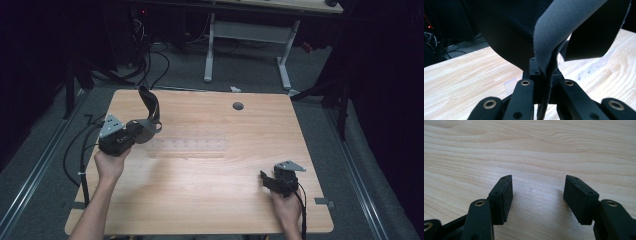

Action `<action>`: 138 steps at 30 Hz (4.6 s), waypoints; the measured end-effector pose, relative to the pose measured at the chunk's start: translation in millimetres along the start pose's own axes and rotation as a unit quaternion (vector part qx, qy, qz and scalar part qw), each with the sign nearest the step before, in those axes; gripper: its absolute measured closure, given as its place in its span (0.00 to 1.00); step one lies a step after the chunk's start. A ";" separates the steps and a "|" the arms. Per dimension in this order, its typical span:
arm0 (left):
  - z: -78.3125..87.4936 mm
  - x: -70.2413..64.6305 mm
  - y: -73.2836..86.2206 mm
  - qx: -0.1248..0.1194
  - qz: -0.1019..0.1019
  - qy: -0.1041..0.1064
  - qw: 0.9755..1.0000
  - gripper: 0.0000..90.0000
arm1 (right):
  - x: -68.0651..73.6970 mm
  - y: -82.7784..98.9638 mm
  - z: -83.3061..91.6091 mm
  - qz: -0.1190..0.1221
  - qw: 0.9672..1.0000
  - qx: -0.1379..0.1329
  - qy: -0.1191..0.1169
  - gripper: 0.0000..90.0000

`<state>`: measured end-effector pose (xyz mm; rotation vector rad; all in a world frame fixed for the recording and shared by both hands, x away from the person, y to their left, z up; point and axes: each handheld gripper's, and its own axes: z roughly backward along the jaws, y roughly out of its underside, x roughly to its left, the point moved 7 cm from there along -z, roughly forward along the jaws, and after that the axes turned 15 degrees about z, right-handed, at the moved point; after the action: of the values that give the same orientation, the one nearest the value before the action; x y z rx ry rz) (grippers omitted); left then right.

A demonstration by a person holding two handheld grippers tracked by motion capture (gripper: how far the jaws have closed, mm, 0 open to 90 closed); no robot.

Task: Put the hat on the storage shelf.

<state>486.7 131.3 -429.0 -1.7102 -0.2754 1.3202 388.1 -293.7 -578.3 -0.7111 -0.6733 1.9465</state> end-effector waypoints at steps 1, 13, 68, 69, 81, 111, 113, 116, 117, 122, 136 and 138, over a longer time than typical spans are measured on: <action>-1.4 2.4 0.2 0.000 -0.001 -0.005 1.000 0.96 | 0.0 0.0 0.0 0.000 1.000 0.000 0.000 0.45; -10.3 11.1 7.7 0.008 -0.013 -0.023 1.000 0.96 | -0.1 -0.1 -0.1 -0.001 1.000 0.000 0.000 0.45; -15.1 25.7 31.8 0.013 0.022 -0.045 0.999 0.95 | 0.3 -0.1 -0.1 0.000 1.000 0.001 0.000 0.45; -14.6 26.2 31.9 0.015 0.024 -0.045 0.999 0.94 | 0.3 -0.1 -0.1 0.000 1.000 0.001 0.000 0.45; -4.7 33.7 25.0 0.010 0.046 -0.061 0.997 0.78 | 0.5 0.0 0.0 0.000 1.000 0.001 -0.001 0.45; 39.6 32.3 21.5 0.009 0.092 -0.061 0.994 0.43 | 0.7 -0.1 -0.1 0.001 1.000 0.001 -0.001 0.44; 42.2 31.4 22.7 0.010 0.094 -0.060 0.994 0.43 | 0.7 -0.1 0.0 0.001 1.000 0.001 -0.001 0.44; 47.0 30.5 22.9 0.009 0.099 -0.058 0.993 0.43 | 0.6 -0.1 -0.2 0.002 1.000 0.001 -0.001 0.44; 48.0 30.1 22.8 0.008 0.101 -0.058 0.993 0.42 | 0.6 -0.1 -0.2 0.002 1.000 0.001 -0.001 0.44; 56.0 27.9 23.8 0.009 0.103 -0.055 0.993 0.42 | 0.8 -0.1 -0.2 0.002 1.000 0.001 0.000 0.44; 75.2 27.7 28.5 0.003 0.109 -0.054 0.993 0.42 | 1.2 -0.1 -0.1 0.002 1.000 0.002 0.000 0.43; 76.0 27.9 33.0 0.006 0.105 -0.056 0.993 0.42 | 1.2 -0.1 -0.1 0.002 1.000 0.002 0.000 0.43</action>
<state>421.8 171.4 -471.8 -1.6932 -0.1548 1.5710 387.8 -292.5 -578.5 -0.7101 -0.6697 1.9510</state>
